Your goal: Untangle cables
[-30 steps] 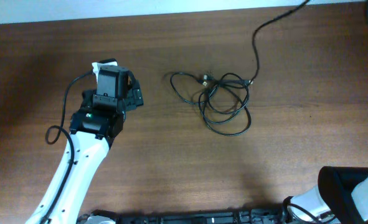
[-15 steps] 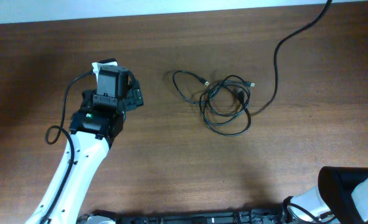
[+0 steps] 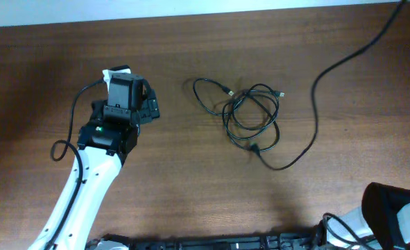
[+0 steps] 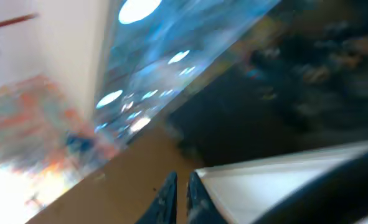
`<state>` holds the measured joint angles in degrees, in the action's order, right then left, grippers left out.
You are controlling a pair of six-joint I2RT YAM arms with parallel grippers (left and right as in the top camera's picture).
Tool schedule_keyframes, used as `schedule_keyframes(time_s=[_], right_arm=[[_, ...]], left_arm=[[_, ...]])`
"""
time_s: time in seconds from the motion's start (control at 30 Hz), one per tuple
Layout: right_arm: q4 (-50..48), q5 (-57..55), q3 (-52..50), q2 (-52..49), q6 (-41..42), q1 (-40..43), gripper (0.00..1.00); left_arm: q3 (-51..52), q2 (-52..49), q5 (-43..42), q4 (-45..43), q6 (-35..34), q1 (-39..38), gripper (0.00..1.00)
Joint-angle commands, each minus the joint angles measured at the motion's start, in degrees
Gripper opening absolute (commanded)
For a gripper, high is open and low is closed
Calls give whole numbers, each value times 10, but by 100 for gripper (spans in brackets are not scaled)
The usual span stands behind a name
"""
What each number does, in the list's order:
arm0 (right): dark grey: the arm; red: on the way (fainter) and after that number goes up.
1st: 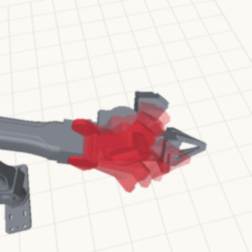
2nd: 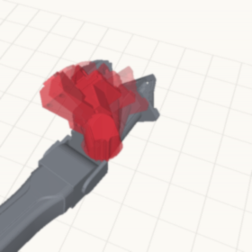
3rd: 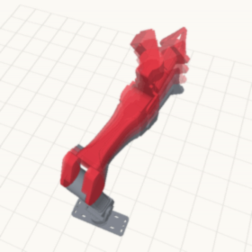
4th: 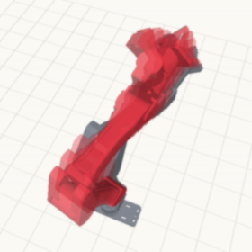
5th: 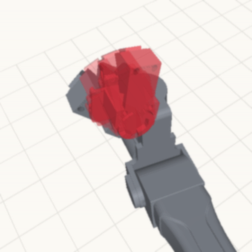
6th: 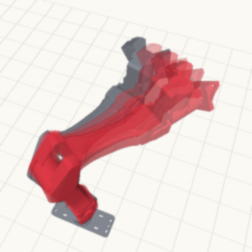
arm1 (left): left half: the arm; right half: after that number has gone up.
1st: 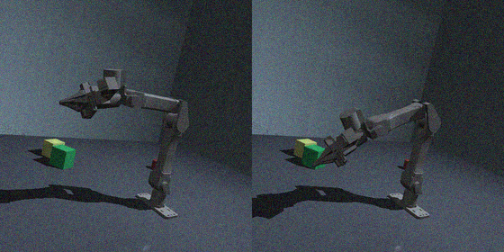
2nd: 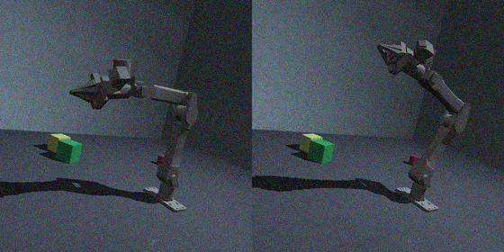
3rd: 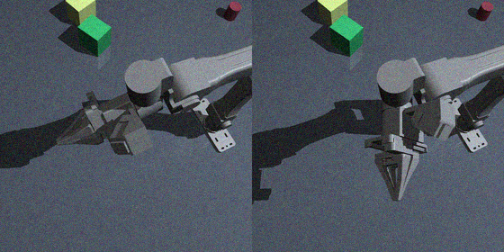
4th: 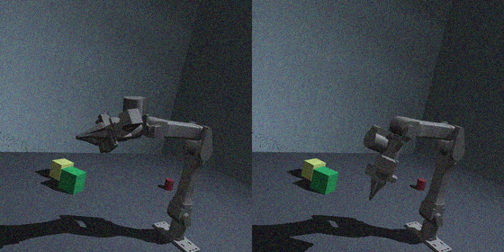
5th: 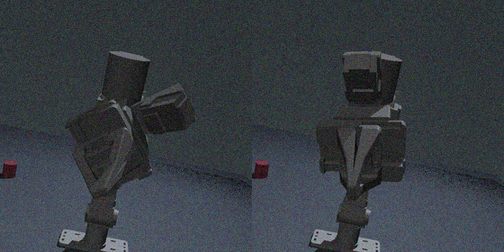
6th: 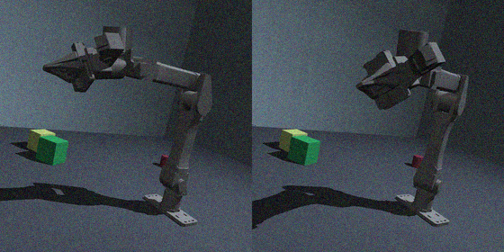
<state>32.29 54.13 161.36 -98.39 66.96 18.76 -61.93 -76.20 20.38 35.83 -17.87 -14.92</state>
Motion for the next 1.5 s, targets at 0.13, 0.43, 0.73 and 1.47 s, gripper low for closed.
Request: schedule_keyframes(time_s=[0.13, 0.43, 0.73, 1.47], right_arm=[[156, -3, 3, -14, -123, 232, 4], [319, -99, 3, -49, -352, 457, 4], [435, -480, 2, -120, -535, 474, 4], [650, -484, 1, -371, -556, 404, 99]], left_arm=[[0, 0, 0, -1, -7, 3, 99], [0, 0, 0, -1, -7, 3, 99], [0, 0, 0, -1, -7, 3, 99], [0, 0, 0, -1, -7, 3, 99]])
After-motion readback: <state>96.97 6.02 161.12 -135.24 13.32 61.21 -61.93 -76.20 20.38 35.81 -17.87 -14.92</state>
